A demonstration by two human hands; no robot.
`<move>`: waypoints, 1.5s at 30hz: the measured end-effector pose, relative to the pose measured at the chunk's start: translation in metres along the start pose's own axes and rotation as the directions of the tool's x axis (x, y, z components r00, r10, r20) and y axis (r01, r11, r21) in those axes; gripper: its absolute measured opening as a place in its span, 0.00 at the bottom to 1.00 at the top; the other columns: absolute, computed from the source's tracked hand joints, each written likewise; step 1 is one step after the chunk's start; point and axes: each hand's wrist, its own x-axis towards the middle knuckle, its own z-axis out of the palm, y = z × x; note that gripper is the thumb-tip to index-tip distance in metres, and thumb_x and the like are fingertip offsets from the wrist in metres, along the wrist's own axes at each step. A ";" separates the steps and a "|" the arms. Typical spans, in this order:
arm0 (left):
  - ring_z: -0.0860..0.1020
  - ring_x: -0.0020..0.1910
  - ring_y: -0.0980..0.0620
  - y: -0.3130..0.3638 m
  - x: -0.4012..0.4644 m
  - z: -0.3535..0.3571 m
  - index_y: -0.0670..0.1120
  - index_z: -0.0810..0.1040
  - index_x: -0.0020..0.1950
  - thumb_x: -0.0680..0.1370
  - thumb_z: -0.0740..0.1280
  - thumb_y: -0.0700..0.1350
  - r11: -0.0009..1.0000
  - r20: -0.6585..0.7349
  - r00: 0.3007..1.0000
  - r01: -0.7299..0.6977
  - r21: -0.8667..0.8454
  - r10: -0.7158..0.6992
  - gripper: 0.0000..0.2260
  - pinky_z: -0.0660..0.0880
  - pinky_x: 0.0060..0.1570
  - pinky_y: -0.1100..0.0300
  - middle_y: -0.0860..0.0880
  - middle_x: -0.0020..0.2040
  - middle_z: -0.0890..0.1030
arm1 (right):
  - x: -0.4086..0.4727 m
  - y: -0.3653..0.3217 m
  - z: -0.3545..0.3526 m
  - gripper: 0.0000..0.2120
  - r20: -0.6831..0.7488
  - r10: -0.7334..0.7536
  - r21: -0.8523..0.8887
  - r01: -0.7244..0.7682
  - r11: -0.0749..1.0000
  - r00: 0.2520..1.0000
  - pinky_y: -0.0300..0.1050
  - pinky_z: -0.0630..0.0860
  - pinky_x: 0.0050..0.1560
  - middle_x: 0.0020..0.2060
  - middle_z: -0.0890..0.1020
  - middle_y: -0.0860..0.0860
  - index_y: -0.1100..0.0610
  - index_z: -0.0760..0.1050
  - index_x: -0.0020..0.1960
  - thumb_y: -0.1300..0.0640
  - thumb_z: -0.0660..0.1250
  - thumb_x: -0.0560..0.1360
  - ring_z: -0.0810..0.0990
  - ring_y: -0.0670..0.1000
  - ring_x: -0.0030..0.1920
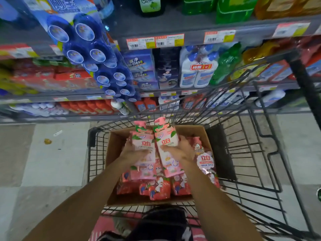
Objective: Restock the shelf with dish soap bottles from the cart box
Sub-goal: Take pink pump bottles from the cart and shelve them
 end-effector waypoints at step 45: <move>0.83 0.47 0.58 -0.218 -0.310 -0.477 0.56 0.67 0.59 0.55 0.85 0.47 0.584 -0.741 0.514 -0.786 -0.205 0.431 0.39 0.81 0.49 0.54 0.50 0.53 0.81 | -0.403 -0.282 0.344 0.28 0.152 -0.840 0.313 0.781 0.540 0.520 0.44 0.82 0.42 0.43 0.87 0.51 0.54 0.77 0.51 0.62 0.85 0.56 0.86 0.46 0.42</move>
